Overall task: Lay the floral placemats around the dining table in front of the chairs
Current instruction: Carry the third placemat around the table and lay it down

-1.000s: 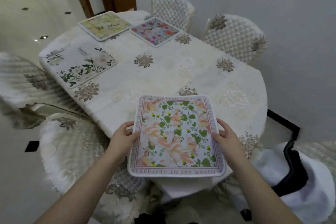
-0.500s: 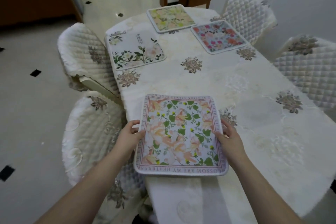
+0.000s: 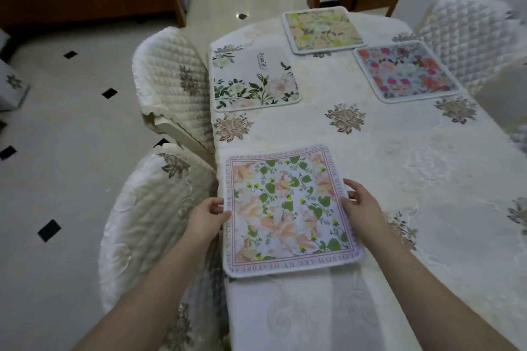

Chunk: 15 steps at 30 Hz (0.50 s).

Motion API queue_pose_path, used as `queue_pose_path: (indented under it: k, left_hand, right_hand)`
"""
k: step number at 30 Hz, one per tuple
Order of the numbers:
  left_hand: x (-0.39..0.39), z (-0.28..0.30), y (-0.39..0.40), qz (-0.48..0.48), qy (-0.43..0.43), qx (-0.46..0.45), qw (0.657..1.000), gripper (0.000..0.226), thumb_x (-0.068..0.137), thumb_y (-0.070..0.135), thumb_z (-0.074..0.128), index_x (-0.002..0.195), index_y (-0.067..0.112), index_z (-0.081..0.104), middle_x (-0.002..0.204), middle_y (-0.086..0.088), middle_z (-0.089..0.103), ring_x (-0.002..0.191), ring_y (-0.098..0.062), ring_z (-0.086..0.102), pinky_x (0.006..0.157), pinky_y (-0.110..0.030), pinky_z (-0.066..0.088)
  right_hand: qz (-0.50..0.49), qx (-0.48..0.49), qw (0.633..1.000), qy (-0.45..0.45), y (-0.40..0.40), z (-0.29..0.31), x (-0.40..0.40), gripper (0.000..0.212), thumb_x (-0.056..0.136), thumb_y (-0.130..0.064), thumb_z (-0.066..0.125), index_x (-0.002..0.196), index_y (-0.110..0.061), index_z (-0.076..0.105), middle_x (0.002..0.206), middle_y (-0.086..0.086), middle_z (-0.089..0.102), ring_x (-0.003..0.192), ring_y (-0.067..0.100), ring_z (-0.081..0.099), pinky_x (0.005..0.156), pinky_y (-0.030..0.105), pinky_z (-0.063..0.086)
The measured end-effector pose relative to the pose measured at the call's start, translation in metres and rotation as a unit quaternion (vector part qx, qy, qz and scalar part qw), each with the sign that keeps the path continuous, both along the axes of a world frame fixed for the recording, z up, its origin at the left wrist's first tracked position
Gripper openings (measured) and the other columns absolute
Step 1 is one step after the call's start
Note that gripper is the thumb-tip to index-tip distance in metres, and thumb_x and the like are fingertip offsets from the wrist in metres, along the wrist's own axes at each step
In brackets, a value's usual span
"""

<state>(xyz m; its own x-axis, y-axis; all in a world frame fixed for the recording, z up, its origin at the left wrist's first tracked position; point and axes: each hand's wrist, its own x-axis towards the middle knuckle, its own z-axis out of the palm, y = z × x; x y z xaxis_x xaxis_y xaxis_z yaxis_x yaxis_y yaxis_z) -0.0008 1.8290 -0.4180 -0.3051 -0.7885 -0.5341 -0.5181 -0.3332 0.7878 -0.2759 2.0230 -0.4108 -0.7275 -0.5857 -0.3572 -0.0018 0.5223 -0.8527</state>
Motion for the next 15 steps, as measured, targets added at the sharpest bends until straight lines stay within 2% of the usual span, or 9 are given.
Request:
queue_pose_path:
  k: [3, 7, 9, 11, 15]
  left_hand:
    - [0.001, -0.008, -0.009, -0.004, -0.012, 0.004, 1.000, 0.022, 0.087, 0.003, 0.070, 0.108, 0.008, 0.064, 0.102, -0.017, 0.069, 0.093, -0.030, 0.070, 0.085, -0.046, 0.058]
    - [0.002, -0.019, -0.009, -0.011, -0.037, -0.012, 0.999, 0.018, 0.087, 0.008, 0.071, 0.104, 0.013, 0.067, 0.098, -0.012, 0.072, 0.087, -0.024, 0.071, 0.076, -0.038, 0.059]
    - [0.004, -0.025, -0.009, -0.009, -0.042, -0.028, 0.999, 0.020, 0.087, 0.011, 0.072, 0.105, 0.015, 0.066, 0.092, -0.007, 0.073, 0.081, -0.018, 0.072, 0.068, -0.033, 0.058]
    - [0.004, -0.027, -0.006, -0.001, -0.044, -0.042, 0.998, 0.024, 0.085, 0.012, 0.075, 0.105, 0.018, 0.062, 0.085, -0.005, 0.072, 0.074, -0.014, 0.072, 0.059, -0.026, 0.053]
    - [0.005, -0.031, -0.001, -0.014, -0.067, -0.066, 0.996, 0.021, 0.082, 0.014, 0.078, 0.092, 0.024, 0.061, 0.082, -0.002, 0.070, 0.074, -0.017, 0.069, 0.061, -0.026, 0.051]
  right_hand:
    - [0.005, 0.013, 1.000, 0.003, -0.011, -0.012, -0.004, 0.039, 0.098, -0.011, 0.053, 0.134, -0.026, 0.054, 0.103, 0.000, 0.072, 0.088, 0.019, 0.071, 0.075, 0.042, 0.058]
    - [-0.012, 0.024, 1.000, 0.012, -0.013, -0.023, -0.006, 0.037, 0.098, -0.010, 0.054, 0.130, -0.027, 0.056, 0.100, -0.002, 0.072, 0.077, 0.010, 0.069, 0.058, 0.025, 0.051]
    - [-0.017, 0.031, 0.999, 0.024, -0.010, -0.027, -0.005, 0.036, 0.097, -0.009, 0.054, 0.127, -0.029, 0.057, 0.095, -0.010, 0.070, 0.070, 0.002, 0.066, 0.052, 0.016, 0.045]
    - [-0.020, 0.040, 0.998, 0.037, -0.007, -0.030, -0.004, 0.036, 0.097, -0.010, 0.055, 0.129, -0.027, 0.057, 0.095, -0.015, 0.064, 0.076, 0.000, 0.064, 0.056, 0.018, 0.045]
    - [-0.015, 0.060, 0.997, 0.051, -0.002, -0.034, -0.004, 0.038, 0.097, -0.011, 0.055, 0.133, -0.024, 0.057, 0.100, -0.009, 0.065, 0.085, 0.008, 0.065, 0.067, 0.030, 0.050]
